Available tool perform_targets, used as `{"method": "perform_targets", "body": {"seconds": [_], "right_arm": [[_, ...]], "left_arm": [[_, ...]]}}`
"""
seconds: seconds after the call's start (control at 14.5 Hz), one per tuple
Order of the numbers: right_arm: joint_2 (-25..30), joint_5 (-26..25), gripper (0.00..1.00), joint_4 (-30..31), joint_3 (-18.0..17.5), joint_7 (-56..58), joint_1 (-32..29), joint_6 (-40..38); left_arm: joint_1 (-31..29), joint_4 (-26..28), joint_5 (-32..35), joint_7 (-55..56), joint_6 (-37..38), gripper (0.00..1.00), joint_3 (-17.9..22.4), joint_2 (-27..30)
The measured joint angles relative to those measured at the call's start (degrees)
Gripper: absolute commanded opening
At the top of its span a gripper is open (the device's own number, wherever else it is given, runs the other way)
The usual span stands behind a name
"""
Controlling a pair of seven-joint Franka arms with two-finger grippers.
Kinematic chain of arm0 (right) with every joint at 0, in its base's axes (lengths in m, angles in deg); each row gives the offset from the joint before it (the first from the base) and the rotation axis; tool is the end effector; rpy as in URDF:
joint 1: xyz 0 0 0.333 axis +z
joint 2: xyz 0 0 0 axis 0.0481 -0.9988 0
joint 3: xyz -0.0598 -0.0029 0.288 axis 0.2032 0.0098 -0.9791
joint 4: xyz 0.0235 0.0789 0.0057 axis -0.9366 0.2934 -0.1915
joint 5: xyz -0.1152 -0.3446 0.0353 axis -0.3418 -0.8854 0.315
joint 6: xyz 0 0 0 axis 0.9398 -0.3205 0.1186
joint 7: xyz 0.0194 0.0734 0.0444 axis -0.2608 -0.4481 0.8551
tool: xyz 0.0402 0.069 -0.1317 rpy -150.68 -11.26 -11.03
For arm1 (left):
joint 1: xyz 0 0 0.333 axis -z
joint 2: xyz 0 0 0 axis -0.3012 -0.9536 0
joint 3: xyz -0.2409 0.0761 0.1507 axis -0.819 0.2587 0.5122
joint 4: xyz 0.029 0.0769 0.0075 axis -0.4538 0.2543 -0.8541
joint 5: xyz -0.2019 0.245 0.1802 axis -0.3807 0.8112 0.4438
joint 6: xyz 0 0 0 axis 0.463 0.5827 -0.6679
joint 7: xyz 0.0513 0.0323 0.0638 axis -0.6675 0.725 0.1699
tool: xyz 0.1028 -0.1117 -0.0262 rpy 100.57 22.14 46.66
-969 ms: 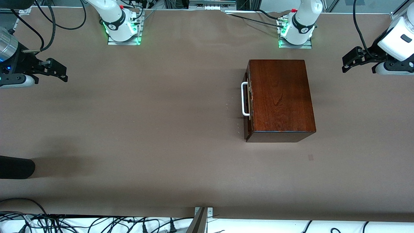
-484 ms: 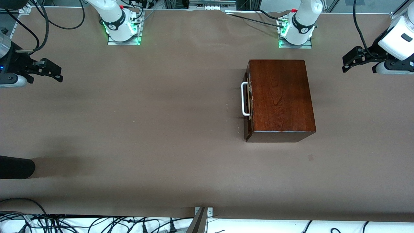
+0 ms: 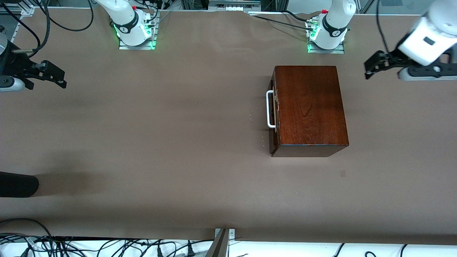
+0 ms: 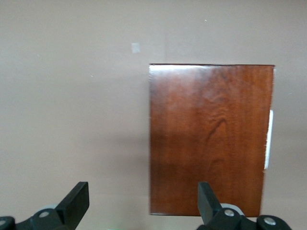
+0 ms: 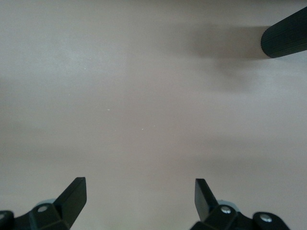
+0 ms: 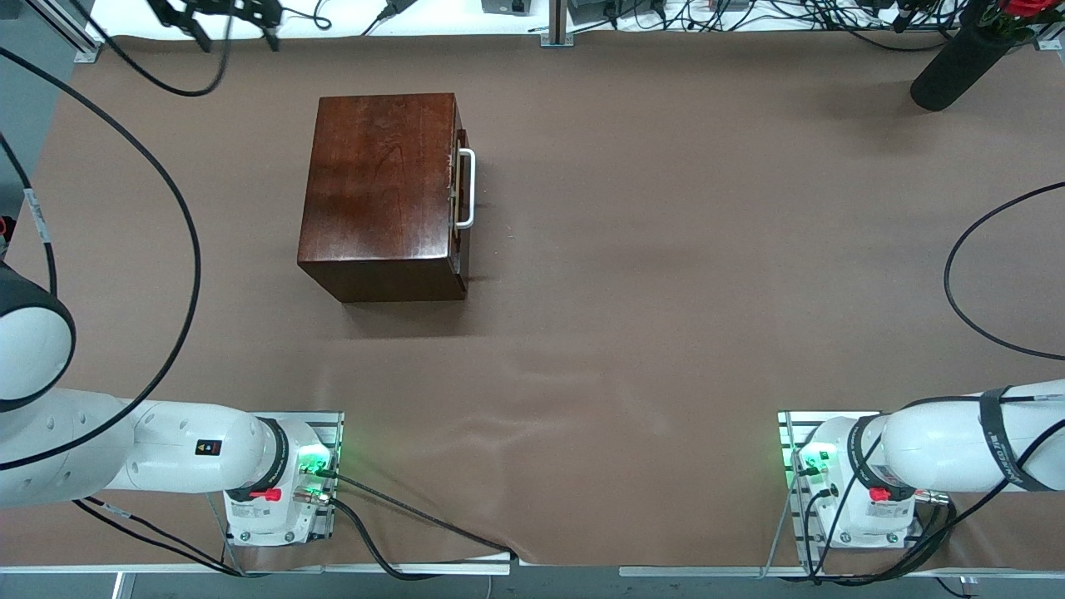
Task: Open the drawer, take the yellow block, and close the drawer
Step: 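Move the left gripper to the white drawer handle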
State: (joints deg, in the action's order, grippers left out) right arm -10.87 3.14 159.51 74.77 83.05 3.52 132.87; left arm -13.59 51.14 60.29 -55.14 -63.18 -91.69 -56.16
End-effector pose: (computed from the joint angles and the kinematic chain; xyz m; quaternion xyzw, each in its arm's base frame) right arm 0.5248 0.0123 0.5492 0.9994 0.0325 0.0046 0.0110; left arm 0.4915 -0.1009 0.5574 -0.9992 -0.0264 0.0233 0.0168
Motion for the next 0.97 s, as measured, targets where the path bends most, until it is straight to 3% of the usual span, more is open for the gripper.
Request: {"method": "perform_targets", "body": {"seconds": [0.42, 0.62, 0.97], "right_arm": [[-0.1, 0.0, 1.0, 0.1, -0.1, -0.8, 0.0, 0.0], [-0.4, 0.0, 1.0, 0.1, -0.2, -1.9, 0.0, -0.2], [-1.5, 0.0, 1.0, 0.3, -0.2, -2.8, 0.0, -0.9]], "left_arm": [[7.4, 0.1, 0.0, 21.6, -5.6, 1.0, -9.9, -7.7], [13.6, 0.2, 0.4, 31.3, -10.4, 1.0, -10.6, -13.7], [22.5, 0.2, 6.8, 37.6, -16.6, 1.0, -10.7, -23.8]]}}
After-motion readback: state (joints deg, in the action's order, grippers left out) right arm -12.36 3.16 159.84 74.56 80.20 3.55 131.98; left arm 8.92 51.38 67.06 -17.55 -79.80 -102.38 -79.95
